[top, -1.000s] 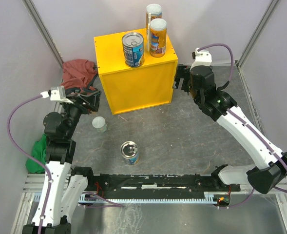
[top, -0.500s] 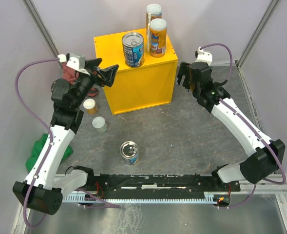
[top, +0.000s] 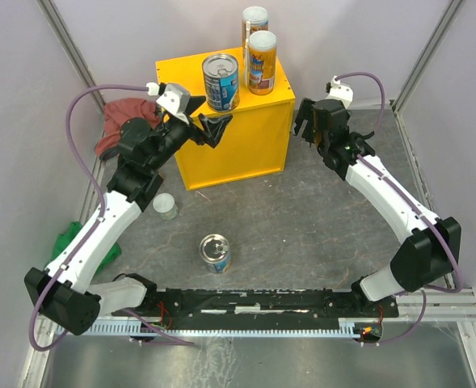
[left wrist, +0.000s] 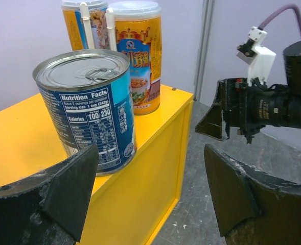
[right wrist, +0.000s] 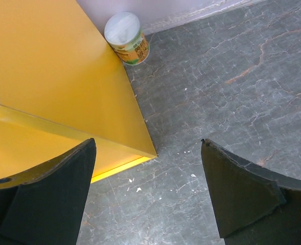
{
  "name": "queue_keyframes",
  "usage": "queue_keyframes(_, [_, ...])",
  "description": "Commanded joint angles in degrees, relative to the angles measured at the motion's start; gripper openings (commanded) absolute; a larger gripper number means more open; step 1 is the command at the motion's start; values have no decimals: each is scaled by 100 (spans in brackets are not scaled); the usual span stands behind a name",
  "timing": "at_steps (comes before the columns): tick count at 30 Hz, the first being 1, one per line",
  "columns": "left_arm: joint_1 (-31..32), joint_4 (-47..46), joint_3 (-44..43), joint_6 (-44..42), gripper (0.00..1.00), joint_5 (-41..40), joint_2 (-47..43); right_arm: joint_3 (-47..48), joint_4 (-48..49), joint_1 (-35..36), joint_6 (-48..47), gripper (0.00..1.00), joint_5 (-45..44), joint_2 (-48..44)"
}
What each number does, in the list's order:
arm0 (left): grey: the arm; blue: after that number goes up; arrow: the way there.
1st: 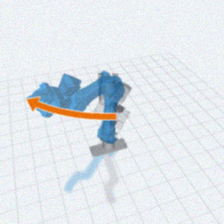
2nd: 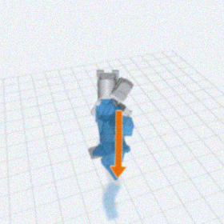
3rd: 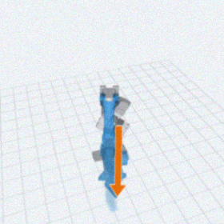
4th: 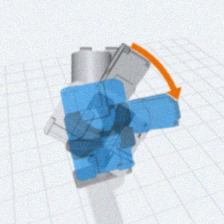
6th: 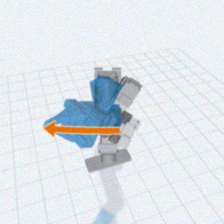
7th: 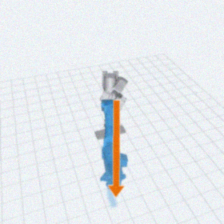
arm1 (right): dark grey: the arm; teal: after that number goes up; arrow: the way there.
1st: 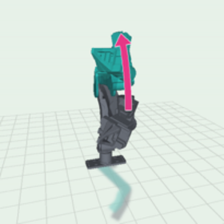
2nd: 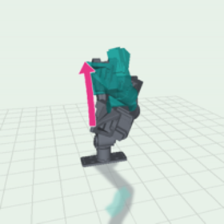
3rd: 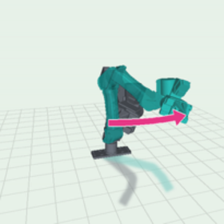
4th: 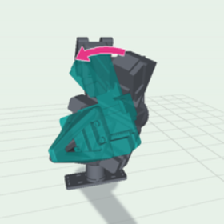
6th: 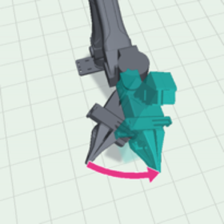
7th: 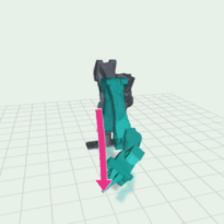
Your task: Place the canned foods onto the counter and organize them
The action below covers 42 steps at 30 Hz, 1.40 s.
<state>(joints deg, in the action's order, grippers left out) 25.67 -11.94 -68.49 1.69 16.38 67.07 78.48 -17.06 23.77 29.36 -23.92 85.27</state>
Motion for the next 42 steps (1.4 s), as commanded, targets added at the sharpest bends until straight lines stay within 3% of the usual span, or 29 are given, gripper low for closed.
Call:
queue_keyframes(1, [163,-36,-465,-524,90,-705,217,127,404,-58,183,90,23,78])
queue_keyframes(8, [362,-68,-905,-652,90,-1621,735,244,496,-75,257,90,22,202])
queue_keyframes(42, [463,-500,-2246,-791,90,-3348,2604,406,641,-92,333,87,403,416])
